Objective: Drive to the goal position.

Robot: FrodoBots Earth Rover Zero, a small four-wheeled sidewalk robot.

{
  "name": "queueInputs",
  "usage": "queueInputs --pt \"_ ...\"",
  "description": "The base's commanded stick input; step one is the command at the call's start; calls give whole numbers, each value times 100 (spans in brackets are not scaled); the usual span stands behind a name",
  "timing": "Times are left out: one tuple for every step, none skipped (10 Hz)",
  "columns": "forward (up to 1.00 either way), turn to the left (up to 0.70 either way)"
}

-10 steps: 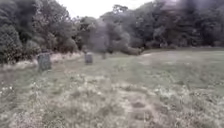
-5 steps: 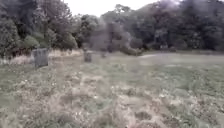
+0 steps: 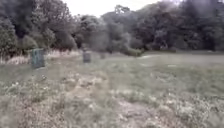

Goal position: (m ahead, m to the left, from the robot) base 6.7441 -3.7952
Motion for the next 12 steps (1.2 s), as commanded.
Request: queueInputs --pt "50 0" --pt "50 0" --pt "50 0" --pt "50 0" --pt "50 0" --pt "50 0" --pt "50 0" --pt "50 0" --pt "50 0" --pt "50 0" --pt "50 0" --pt "50 0"
